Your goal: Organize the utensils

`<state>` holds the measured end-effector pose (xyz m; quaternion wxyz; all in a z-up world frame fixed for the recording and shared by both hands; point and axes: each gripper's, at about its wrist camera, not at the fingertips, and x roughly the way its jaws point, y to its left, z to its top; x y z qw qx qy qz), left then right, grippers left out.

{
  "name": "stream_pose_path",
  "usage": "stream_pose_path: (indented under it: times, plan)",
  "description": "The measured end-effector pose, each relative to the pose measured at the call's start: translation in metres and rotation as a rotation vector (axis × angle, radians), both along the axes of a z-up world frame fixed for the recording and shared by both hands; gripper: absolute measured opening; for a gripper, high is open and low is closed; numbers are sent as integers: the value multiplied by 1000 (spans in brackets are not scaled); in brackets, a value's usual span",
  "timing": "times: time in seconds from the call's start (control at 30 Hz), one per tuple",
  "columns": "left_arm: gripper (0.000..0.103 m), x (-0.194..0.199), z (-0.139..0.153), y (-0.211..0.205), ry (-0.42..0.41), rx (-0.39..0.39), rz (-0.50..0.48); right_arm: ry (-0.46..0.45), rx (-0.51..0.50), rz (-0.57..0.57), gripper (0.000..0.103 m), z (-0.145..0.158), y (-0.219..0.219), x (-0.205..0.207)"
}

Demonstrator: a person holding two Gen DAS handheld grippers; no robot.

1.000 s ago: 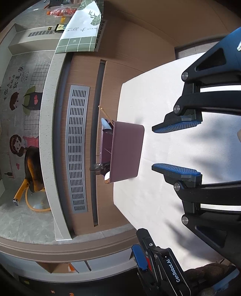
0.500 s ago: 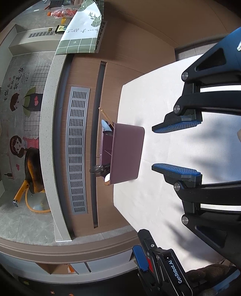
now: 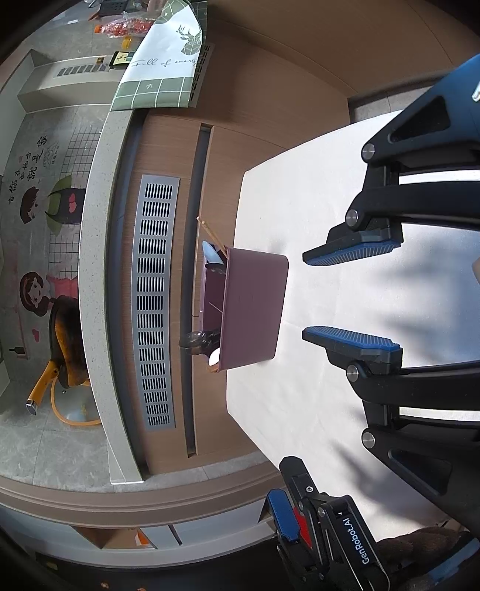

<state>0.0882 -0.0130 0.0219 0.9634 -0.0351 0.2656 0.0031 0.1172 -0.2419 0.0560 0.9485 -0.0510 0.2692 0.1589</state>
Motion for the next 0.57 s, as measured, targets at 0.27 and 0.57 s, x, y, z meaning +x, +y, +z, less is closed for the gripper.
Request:
stream_pose_path:
  times: [0.27,0.57]
  plan:
    - [58,2,-4,0,18,9,-2,-4,-2,-15,32,1,0,1]
    - [58,5,-9,12,29,-32,3,4,-3,-19,32,1,1,1]
